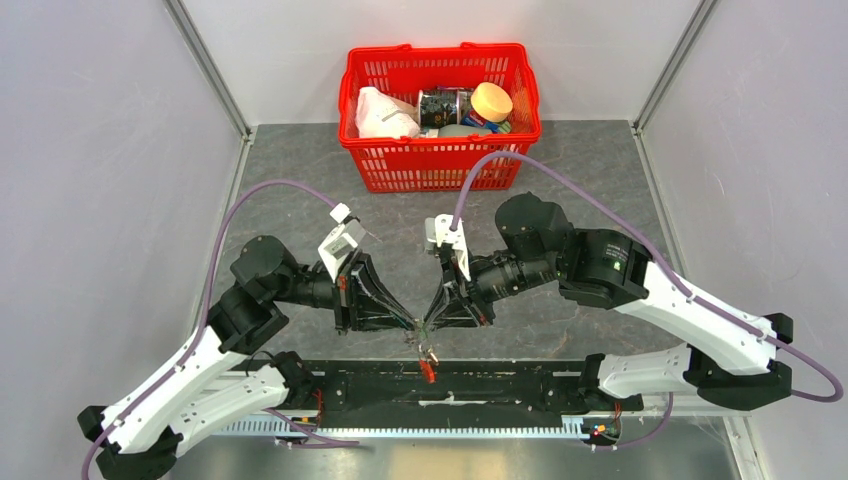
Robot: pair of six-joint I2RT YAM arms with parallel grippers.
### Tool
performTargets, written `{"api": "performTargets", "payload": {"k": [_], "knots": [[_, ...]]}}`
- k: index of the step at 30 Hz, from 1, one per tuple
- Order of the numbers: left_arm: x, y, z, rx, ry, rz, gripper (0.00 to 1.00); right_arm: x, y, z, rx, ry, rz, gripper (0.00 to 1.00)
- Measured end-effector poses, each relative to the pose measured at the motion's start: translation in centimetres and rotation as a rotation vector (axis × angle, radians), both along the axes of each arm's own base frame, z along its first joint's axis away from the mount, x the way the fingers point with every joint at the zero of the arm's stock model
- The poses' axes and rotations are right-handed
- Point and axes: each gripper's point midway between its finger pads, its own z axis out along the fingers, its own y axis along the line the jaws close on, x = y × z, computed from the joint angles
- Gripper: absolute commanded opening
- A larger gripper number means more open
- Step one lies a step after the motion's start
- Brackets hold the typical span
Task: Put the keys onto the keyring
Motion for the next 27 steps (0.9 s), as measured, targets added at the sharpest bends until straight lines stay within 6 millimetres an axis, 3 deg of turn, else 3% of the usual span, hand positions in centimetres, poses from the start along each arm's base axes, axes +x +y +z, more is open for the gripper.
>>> {"api": "performTargets", "payload": {"k": [4, 27], "knots": [[0.0, 0.0, -0.1, 0.0, 0.006, 0.0, 0.02, 0.0, 0.0, 0.1, 0.004, -0.003, 0.0, 0.01], [1.0, -0.1, 0.8, -0.093, 0.003, 0.074, 0.02, -0.7, -0.3, -0.3, 0.071, -0.03, 0.018, 0.0]]}}
